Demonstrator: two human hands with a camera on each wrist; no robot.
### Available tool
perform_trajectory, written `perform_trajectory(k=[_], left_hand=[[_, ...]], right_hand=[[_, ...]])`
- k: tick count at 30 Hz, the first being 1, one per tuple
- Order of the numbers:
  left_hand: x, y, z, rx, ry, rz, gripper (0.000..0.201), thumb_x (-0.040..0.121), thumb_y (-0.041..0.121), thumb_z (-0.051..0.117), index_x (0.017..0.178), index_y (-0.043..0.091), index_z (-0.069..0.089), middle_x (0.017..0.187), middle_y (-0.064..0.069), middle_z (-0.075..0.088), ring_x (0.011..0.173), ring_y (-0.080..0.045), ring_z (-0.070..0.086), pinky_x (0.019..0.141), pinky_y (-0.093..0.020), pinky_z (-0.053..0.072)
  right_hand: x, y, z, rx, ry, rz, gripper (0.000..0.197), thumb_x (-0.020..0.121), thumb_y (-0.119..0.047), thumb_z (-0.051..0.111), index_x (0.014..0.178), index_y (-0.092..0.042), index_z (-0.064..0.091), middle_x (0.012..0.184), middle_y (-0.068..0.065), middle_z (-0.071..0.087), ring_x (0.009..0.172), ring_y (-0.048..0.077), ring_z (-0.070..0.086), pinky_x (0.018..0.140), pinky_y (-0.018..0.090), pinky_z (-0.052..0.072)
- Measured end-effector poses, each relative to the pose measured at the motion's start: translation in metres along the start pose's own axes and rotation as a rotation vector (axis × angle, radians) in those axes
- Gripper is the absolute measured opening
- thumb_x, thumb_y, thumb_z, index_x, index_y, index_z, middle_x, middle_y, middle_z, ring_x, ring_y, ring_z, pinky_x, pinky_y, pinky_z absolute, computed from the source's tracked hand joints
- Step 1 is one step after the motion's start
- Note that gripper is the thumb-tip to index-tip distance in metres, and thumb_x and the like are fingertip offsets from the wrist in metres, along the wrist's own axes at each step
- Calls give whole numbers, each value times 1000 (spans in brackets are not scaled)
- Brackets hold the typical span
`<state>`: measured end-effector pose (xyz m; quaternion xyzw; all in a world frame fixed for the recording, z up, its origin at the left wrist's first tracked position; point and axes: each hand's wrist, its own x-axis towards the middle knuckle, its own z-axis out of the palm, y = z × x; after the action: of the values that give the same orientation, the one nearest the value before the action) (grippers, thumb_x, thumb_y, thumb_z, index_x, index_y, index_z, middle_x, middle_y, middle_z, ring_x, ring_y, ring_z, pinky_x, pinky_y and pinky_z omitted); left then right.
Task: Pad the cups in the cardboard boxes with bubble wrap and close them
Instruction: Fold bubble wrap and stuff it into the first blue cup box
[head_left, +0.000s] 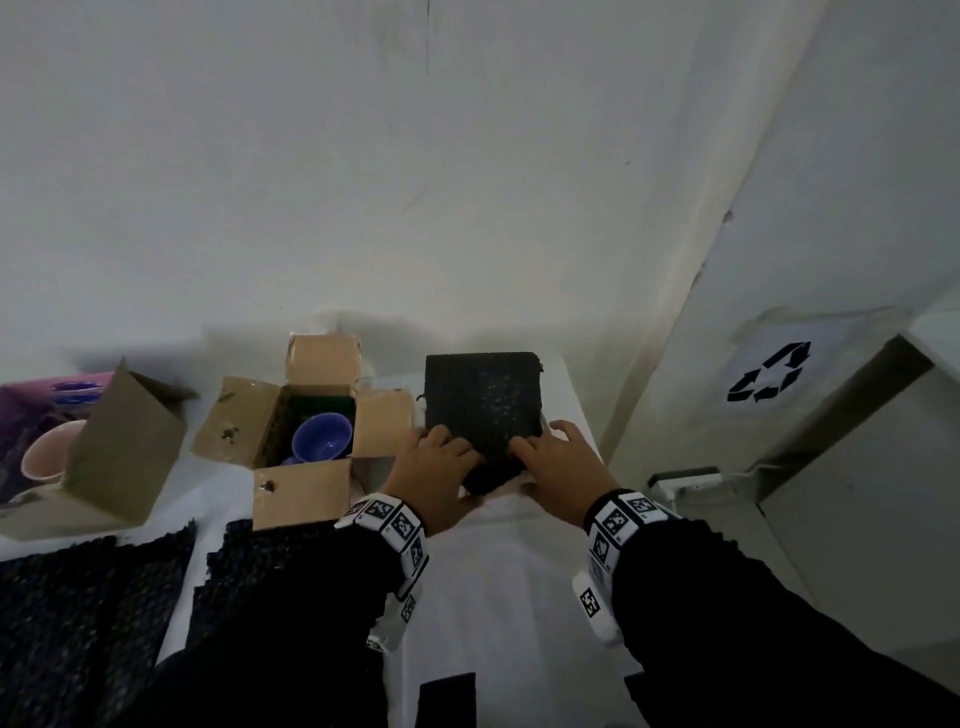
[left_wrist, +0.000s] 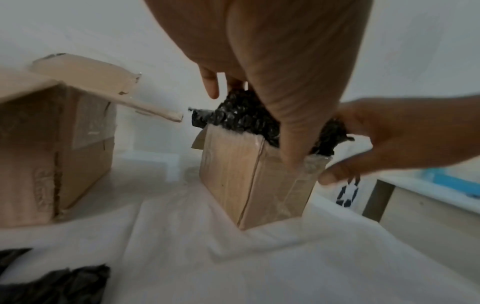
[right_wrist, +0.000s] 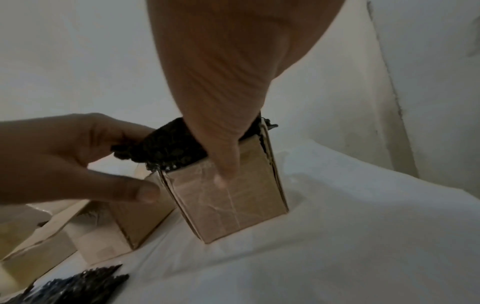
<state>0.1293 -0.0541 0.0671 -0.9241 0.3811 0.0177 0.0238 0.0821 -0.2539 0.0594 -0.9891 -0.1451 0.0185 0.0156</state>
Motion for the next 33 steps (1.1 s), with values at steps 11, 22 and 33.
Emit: perform_trajectory(k=[11,22,33], left_hand=[[-10,-14,11,-56,166,47,35,90,52,37,89,29,63,85,3,60,93,-22,48,82,-40,38],[-6,-7,16,-186,140,45,23,69,8,76,85,18,63,81,-2,59,69,-22,57,51,-33,49],[-20,-9,19,104,175,165,22,72,46,71,86,30,71,93,4,58,99,-24,47,94,-43,29]], right_hand=[[0,-12,8,105,47,-133,42,90,-52,36,96,-19,62,88,-1,69,87,22,63,102,41,32],[-11,-21,12,243,258,25,12,73,-19,59,83,-20,52,72,-2,58,63,23,54,78,35,42],[-16,-12,25,-86,109,-125,21,65,-42,78,75,-27,68,65,-11,62,79,17,59,96,41,28]])
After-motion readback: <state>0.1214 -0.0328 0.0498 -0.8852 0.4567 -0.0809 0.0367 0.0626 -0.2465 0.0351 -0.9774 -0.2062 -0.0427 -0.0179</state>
